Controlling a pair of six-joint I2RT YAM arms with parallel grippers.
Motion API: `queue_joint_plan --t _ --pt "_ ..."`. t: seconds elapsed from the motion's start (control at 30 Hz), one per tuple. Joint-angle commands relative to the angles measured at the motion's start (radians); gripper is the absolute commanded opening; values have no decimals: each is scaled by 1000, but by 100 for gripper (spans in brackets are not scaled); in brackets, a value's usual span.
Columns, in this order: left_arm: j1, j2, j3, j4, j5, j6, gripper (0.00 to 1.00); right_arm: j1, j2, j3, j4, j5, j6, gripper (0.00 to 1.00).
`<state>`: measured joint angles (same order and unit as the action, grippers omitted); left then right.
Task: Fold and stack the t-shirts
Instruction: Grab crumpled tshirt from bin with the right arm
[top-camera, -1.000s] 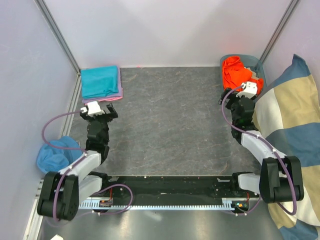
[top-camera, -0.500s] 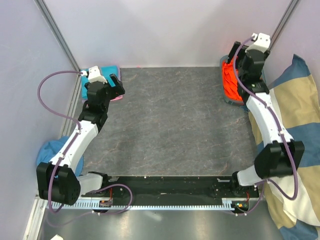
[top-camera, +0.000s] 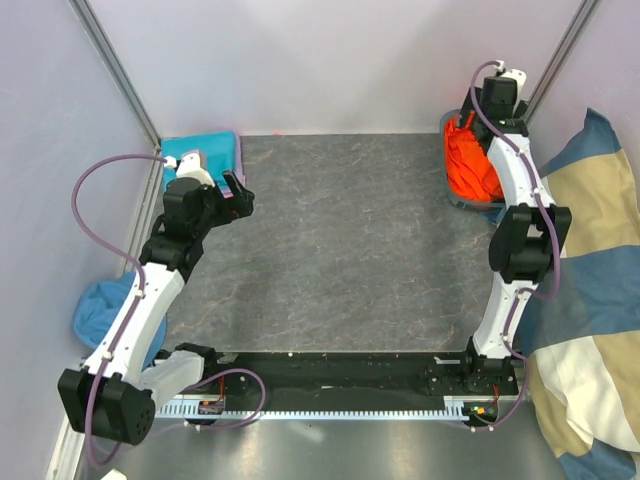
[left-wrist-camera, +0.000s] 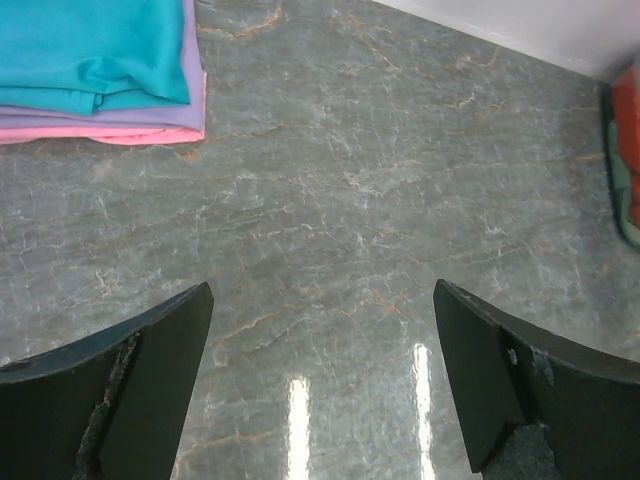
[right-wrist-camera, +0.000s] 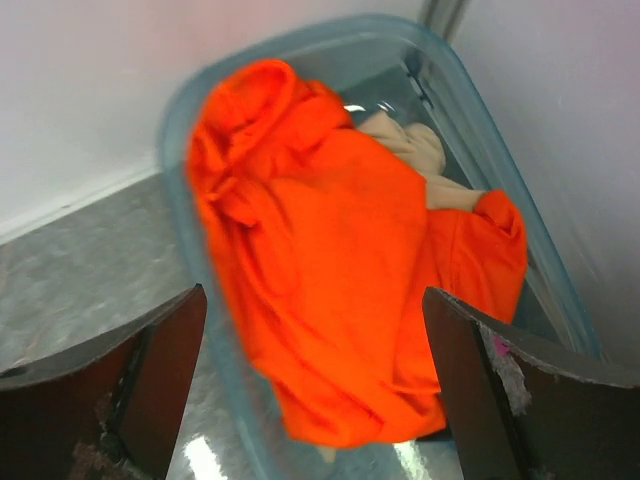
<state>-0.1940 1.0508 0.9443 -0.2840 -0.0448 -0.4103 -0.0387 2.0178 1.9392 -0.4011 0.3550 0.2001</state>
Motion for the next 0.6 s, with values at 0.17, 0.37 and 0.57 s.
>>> queue_joint_plan --t 0.17,0.37,0.57 --pt "-2 -74 -76 -55 79 -41 100 -86 171 67 -170 -39 90 98" --pt "-2 -77 -99 -61 79 -36 100 -92 203 11 -165 -59 102 95" --pt "-1 -81 -110 -60 72 -30 100 -93 217 29 -162 -65 90 87"
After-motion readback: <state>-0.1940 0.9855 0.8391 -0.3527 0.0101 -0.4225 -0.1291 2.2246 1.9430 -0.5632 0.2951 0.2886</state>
